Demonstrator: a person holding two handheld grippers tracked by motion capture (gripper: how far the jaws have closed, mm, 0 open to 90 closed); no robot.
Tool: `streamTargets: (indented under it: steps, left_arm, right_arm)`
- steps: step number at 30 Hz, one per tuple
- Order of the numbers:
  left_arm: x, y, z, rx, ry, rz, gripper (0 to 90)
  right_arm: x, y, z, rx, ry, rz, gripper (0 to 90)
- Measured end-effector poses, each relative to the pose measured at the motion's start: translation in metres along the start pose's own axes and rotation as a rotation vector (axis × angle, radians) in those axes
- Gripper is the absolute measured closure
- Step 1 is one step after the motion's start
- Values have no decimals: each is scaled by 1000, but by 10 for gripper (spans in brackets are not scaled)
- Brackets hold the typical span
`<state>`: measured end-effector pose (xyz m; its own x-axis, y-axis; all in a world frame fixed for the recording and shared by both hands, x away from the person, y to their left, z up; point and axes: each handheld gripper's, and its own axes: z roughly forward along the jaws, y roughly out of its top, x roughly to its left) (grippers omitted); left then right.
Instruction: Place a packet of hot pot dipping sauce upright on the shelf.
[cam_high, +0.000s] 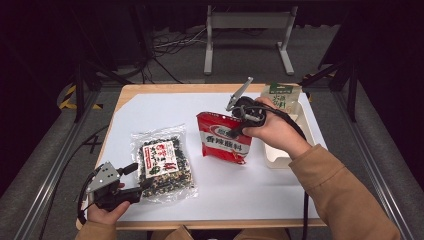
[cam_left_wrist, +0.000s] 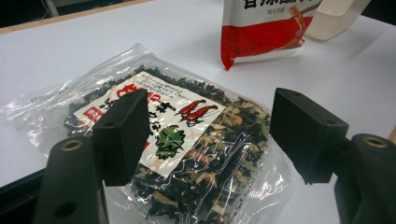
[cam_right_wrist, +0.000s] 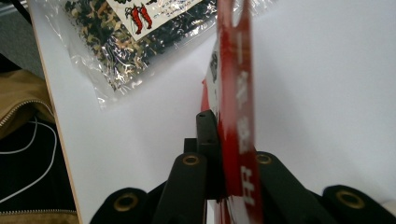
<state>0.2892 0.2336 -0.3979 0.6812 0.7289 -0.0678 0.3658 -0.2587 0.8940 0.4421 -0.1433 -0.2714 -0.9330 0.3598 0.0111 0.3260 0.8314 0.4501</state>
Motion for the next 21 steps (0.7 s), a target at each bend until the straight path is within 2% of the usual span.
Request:
streamTargets:
  steps: [12,14,21]
  left_arm:
    - [0,0,0,-3,0,-4,293]
    - [0,0,0,-2,1,0,293]
    - [1,1,0,-4,1,-1,293]
  right_arm:
    - [4,-1,-21,-15,-53,-59,884]
    - [5,-2,-27,-18,-73,-78,884]
    - [3,-4,-38,-41,-103,-93,884]
